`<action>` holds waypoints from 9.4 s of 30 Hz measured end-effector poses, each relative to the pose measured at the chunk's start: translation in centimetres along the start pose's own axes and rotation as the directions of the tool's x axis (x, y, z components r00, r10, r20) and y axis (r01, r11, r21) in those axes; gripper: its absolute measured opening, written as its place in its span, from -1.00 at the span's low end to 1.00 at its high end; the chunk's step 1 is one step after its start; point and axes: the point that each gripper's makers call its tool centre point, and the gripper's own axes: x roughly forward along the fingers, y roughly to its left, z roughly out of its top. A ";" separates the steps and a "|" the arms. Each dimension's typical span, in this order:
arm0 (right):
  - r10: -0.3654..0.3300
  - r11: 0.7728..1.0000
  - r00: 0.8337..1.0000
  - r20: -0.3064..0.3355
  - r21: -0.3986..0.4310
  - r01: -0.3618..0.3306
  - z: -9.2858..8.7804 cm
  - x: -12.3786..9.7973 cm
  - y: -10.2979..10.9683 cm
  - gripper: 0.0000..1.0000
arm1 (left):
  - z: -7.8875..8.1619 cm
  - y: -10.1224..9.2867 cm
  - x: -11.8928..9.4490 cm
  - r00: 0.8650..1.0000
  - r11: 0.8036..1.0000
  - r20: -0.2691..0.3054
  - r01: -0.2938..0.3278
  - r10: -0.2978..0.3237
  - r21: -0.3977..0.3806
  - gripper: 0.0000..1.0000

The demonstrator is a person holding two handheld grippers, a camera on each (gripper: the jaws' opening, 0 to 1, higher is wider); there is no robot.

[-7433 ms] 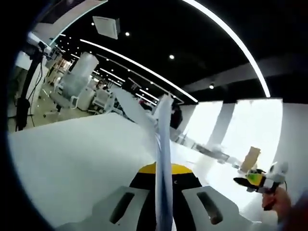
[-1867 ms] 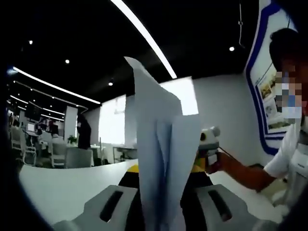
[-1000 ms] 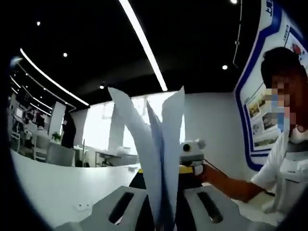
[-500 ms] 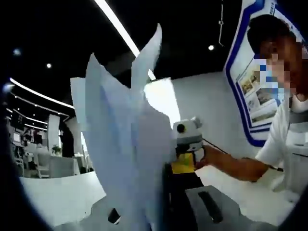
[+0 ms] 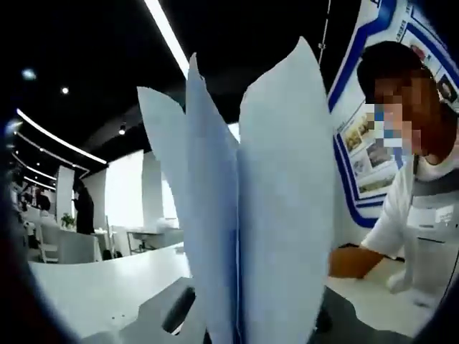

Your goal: Organize the stack of printing papers by aligning and flattening the scattered papers on the table

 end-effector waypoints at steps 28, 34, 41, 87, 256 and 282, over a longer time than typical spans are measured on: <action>-0.217 0.976 0.976 -0.005 0.007 0.217 0.6 -1.0 -3.9 -0.71 | -1.5 5.8 -1.8 0.963 0.967 -0.092 -0.255 0.251 -0.026 -0.66; -0.249 0.969 0.969 0.000 -0.006 0.249 1.5 -1.2 -4.0 -1.00 | -0.5 5.0 -1.0 0.969 0.971 -0.064 -0.237 0.237 0.001 -0.82; -0.233 0.972 0.972 -0.029 0.030 0.234 -1.0 -1.5 -5.1 -0.67 | -2.7 5.8 -1.3 0.969 0.969 -0.069 -0.241 0.236 -0.061 -0.88; 0.051 0.992 0.927 -0.372 -0.088 -0.090 -0.4 -3.7 3.4 -1.00 | 2.6 0.0 -2.3 0.980 0.986 -0.152 -0.112 0.129 0.120 0.04; -0.024 0.999 1.000 0.004 -0.043 0.024 -8.7 -6.3 6.3 -1.00 | -10.3 -5.8 -9.4 0.938 0.956 -0.310 -0.220 0.154 -0.192 -0.88; -0.128 0.992 0.990 0.056 0.016 0.127 -8.8 -6.8 2.2 -1.00 | -12.0 -2.2 -8.4 0.931 0.945 -0.298 -0.273 0.211 -0.182 -0.88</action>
